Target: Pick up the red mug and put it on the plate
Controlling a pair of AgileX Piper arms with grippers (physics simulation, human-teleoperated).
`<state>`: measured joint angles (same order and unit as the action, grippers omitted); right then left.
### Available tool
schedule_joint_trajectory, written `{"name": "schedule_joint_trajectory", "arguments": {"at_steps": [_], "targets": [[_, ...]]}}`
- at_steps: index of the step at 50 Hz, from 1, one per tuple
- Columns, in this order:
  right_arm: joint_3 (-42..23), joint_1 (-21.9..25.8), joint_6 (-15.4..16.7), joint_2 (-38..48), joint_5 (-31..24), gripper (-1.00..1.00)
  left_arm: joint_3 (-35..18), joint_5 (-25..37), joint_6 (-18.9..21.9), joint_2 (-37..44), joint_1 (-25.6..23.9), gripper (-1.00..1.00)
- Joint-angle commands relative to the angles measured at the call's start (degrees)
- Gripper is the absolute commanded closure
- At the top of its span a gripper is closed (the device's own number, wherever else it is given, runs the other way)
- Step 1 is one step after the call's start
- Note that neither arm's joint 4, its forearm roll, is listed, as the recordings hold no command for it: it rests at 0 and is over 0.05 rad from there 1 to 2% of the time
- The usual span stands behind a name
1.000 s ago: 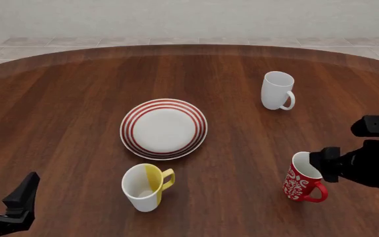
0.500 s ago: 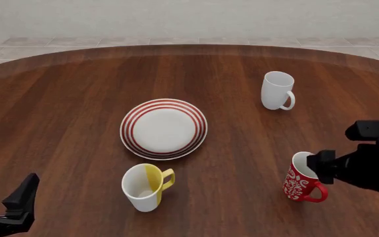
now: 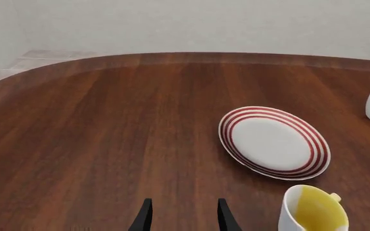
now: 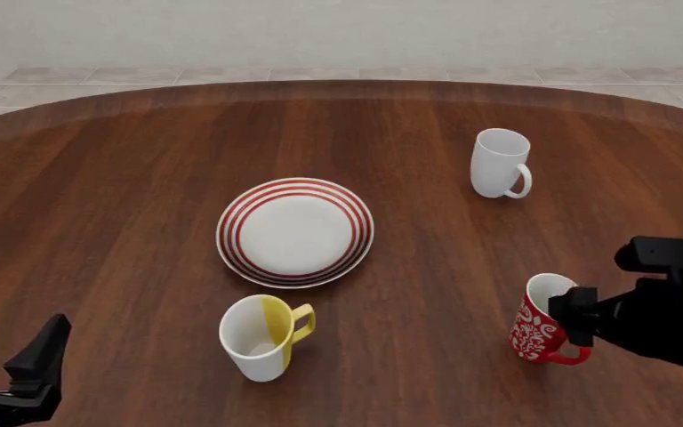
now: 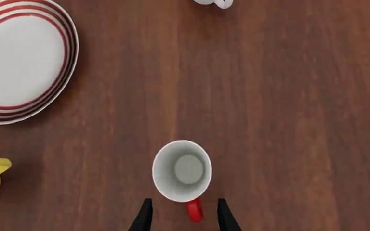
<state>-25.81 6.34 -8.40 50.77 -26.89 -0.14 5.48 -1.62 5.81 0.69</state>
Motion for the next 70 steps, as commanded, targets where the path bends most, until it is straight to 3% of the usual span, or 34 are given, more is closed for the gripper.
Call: {"name": "schedule_joint_trajectory", "arguments": {"at_steps": [1, 44, 70], "targets": [[1.43, -0.29, -1.02, 0.45, 0.9, -1.0, 0.0, 0.05, 0.07, 0.08, -0.09, -1.0], [6.68, 0.29, -3.18, 2.37, 5.68, -1.0, -0.53, 2.47, 0.48, -2.08, 0.69, -1.0], [7.34, -1.13, -2.55, 6.21, 9.64, -1.0, -0.69, 4.23, 0.31, -3.52, 0.64, -1.0]]}}
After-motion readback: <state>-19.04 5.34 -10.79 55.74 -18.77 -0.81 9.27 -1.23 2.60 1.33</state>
